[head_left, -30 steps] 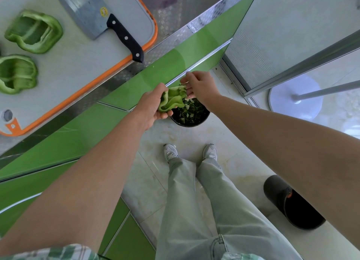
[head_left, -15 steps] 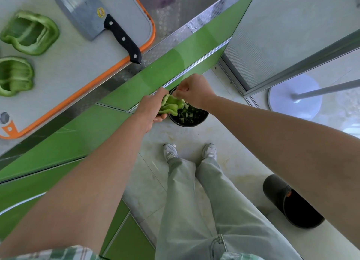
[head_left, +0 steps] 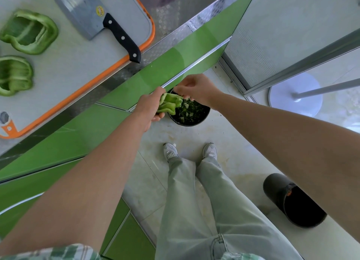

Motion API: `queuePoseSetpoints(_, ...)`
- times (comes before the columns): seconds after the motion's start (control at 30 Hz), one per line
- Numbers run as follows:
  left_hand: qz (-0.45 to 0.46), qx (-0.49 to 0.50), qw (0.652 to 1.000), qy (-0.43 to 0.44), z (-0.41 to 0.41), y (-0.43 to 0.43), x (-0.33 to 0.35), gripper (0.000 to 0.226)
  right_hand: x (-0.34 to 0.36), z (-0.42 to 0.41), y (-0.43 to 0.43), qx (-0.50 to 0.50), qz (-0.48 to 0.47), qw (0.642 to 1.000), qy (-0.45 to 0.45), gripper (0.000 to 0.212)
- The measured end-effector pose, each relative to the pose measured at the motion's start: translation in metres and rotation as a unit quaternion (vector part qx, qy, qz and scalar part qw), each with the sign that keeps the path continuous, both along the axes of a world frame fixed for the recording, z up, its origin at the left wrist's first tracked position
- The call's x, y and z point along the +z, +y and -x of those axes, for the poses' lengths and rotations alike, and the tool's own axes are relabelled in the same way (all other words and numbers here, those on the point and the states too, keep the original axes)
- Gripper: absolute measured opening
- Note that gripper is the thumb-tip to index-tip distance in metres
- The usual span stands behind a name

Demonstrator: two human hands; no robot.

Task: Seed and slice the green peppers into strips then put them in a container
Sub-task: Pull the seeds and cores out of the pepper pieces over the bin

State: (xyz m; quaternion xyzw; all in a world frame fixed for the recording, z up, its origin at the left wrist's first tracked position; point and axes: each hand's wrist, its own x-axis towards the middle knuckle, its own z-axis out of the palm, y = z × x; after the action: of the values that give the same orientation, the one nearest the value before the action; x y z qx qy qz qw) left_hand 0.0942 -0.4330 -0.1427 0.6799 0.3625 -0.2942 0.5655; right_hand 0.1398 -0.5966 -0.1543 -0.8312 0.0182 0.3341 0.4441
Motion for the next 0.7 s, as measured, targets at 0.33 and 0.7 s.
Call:
queuePoseSetpoints(0.33,-0.003,-0.019,1.000,-0.007,0.000,-0.004,0.002,0.027,0.009,0.007,0.015,0.158,0.144,0.962,-0.170,0.013)
queuePoseSetpoints(0.7,0.027,-0.022,0.999,-0.012,0.003,-0.003,0.003,0.030,-0.001,0.008,0.010,0.021,0.141,0.985,-0.102,0.015)
